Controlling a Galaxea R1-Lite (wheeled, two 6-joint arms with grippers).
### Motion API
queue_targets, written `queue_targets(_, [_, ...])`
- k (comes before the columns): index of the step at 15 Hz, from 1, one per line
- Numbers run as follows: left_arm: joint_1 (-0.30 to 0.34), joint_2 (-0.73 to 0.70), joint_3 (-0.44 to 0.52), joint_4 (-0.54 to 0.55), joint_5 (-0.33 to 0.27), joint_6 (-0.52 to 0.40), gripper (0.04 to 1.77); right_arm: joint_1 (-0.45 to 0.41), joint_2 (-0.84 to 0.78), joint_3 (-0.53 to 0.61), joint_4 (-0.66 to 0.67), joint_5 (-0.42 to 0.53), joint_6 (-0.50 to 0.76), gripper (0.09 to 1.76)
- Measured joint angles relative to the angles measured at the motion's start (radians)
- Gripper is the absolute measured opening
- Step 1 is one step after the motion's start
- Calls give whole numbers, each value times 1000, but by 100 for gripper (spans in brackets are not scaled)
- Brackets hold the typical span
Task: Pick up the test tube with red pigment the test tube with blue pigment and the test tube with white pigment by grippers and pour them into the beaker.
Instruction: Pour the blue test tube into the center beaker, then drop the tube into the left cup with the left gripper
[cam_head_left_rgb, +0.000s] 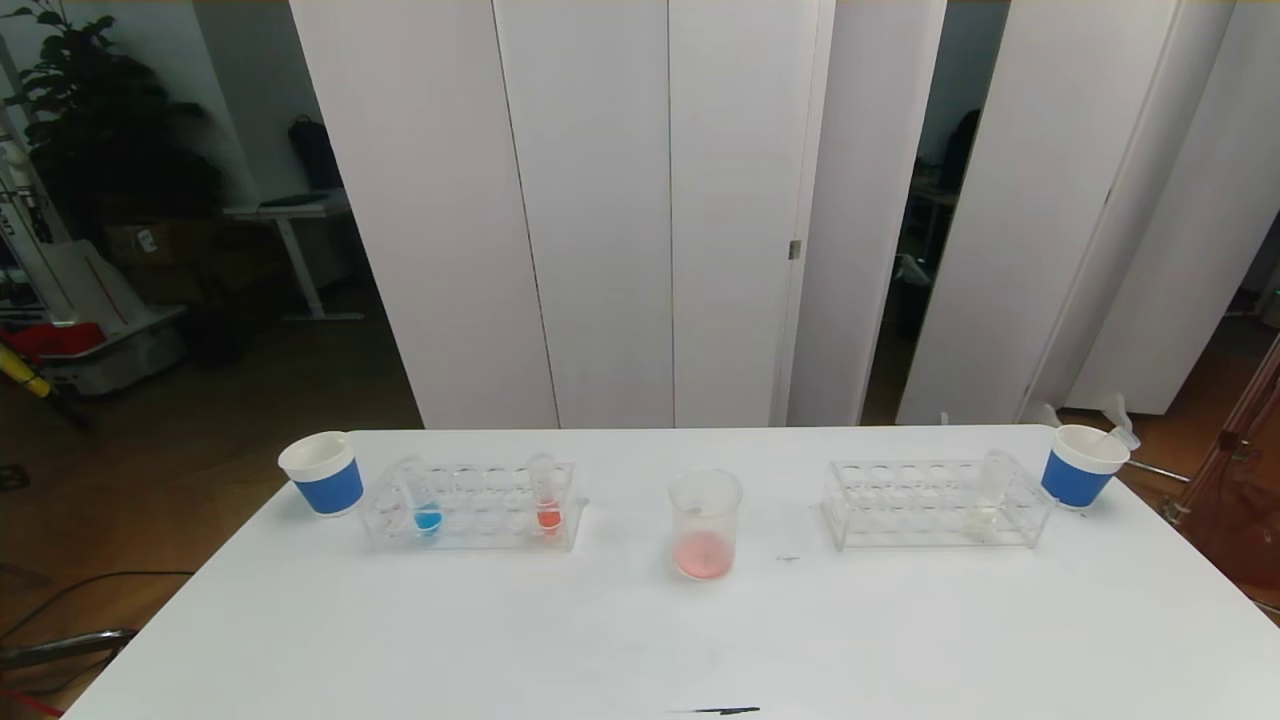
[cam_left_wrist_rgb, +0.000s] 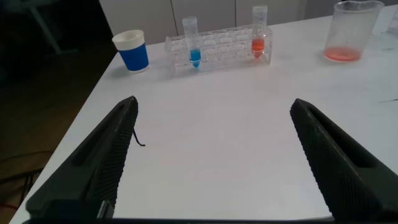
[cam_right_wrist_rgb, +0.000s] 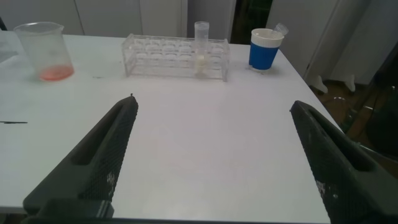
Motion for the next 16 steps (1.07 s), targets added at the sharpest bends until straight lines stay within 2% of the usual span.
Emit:
queue_targets(4, [0, 0, -7, -10, 6, 10, 175, 0, 0, 0, 0, 0, 0, 175])
queue_targets(7, [0, 1, -56, 2, 6, 10, 175, 0, 0, 0, 0, 0, 0, 175])
queue_targets(11, [0, 60, -200, 51, 2, 8, 175, 0, 0, 0, 0, 0, 0, 175])
queue_targets(16, [0, 342, -433, 7, 5, -21, 175, 0, 0, 0, 0, 0, 0, 175])
